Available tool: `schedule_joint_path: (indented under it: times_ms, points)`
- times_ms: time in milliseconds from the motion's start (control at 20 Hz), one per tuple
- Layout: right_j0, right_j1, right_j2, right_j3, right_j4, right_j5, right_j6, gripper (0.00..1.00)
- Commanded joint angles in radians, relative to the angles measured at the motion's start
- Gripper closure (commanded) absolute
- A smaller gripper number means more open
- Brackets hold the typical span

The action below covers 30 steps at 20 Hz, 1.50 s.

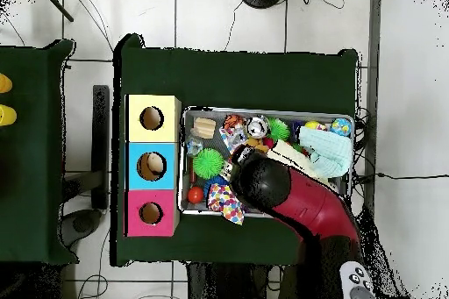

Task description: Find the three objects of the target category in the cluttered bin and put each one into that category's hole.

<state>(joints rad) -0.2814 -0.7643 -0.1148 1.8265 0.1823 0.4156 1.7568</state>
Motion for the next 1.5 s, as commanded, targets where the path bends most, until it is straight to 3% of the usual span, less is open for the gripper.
schedule_joint_path:
  times_ms: [50,150,550,900,1200,1500]
  points:
    - [0.019,0.021,0.064,0.049,0.027,-0.12,0.21,0.0]
    - [0.073,0.041,-0.008,0.007,-0.003,-0.078,0.213,0.0]
    - [0.136,0.166,-0.124,-0.146,-0.081,-0.078,0.116,0.0]
    - [0.1,0.236,-0.087,-0.184,-0.1,-0.157,0.094,0.0]
    - [0.099,0.269,-0.113,-0.307,-0.134,-0.077,0.041,0.0]
    - [0.079,0.271,-0.1,-0.356,-0.168,-0.069,0.021,0.0]
